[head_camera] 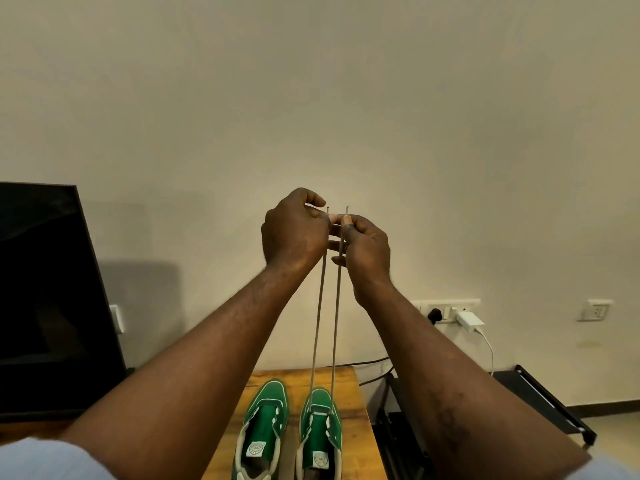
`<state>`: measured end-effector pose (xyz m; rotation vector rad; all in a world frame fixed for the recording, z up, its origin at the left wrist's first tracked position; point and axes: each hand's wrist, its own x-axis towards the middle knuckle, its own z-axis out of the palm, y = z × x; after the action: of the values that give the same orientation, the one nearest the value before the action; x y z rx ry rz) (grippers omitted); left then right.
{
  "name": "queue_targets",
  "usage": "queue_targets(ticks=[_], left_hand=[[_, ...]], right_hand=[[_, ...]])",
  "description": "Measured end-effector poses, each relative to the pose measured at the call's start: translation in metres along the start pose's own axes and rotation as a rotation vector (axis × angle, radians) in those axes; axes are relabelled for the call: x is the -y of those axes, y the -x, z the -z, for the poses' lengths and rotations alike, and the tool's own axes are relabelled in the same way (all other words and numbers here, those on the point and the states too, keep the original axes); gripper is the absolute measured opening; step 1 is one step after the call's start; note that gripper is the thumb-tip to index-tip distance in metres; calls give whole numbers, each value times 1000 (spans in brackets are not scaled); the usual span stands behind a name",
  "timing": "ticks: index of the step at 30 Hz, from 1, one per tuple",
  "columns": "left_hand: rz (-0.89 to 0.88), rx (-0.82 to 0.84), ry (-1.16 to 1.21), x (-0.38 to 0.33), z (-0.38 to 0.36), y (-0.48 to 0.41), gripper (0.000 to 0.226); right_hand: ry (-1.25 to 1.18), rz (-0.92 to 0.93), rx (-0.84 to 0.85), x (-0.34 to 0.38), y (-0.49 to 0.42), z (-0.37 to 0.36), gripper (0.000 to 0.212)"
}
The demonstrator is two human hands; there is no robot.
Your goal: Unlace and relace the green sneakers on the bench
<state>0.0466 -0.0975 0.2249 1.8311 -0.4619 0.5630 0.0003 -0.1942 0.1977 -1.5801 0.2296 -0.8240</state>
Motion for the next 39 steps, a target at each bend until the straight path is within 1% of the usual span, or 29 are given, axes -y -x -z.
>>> queue_targets(ticks=[4,13,19,22,27,30,33,39], left_hand=[[-24,-12,-30,3,-1,-3,23],[-16,-14,-35,4,0,-8,22],[-24,4,-35,10,-2,-8,21],[-23,31,-23,25,-7,2,18],[15,122,-56,82,-22,37,17],[110,205,-48,128,-37,63,17],[209,245,-24,172,-53,86,17],[362,324,12,246,-88,125,20]], right_hand=[[3,1,6,0,-2,-1,29],[-12,-1,8,-3,-5,-6,29],[10,6,12,-6,-6,-5,28],[22,-11,21,-20,-1,-2,28],[99,-102,66,-75,22,8,28],[148,-204,94,-129,39,14,25],[181,-298,119,-183,52,21,23],[201,-410,142,-276,62,27,21]])
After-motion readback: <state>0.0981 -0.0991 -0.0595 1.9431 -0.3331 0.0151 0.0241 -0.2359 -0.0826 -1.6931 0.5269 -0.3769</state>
